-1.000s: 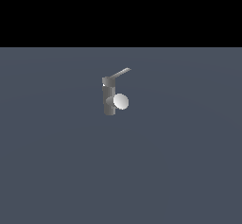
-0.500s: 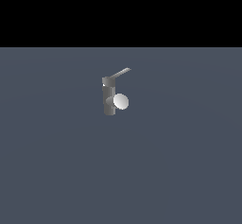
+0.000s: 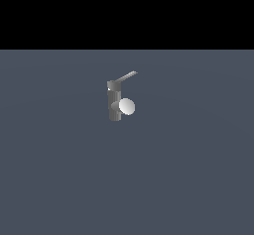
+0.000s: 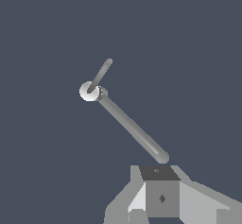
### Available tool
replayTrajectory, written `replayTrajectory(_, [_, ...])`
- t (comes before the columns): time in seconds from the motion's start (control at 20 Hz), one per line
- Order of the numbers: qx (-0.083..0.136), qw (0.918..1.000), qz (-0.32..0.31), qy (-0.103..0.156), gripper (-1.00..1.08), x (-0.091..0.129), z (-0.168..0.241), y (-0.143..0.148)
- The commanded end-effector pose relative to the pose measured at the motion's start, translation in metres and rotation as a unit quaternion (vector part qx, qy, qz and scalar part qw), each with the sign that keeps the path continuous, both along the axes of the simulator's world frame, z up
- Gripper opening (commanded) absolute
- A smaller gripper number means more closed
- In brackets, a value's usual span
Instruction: Turn on the faucet by rotating a designated handle.
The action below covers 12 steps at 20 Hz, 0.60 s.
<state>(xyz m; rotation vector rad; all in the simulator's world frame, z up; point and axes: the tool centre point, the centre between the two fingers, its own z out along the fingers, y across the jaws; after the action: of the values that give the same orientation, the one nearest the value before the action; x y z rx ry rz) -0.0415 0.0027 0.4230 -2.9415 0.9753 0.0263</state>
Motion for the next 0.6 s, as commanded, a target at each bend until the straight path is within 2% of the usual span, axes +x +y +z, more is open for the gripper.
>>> replayTrajectory(0.0, [-0.001, 0.9995, -0.031, 0.001, -1.0, 0.02, -0.014, -0.001])
replayTrajectory(0.25, [-0.003, 0.9958, -0.092, 0.003, -1.0, 0.058, -0.046, -0.005])
replayTrajectory(0.55, [-0.007, 0.9865, -0.163, 0.006, -1.0, 0.099, -0.091, -0.009])
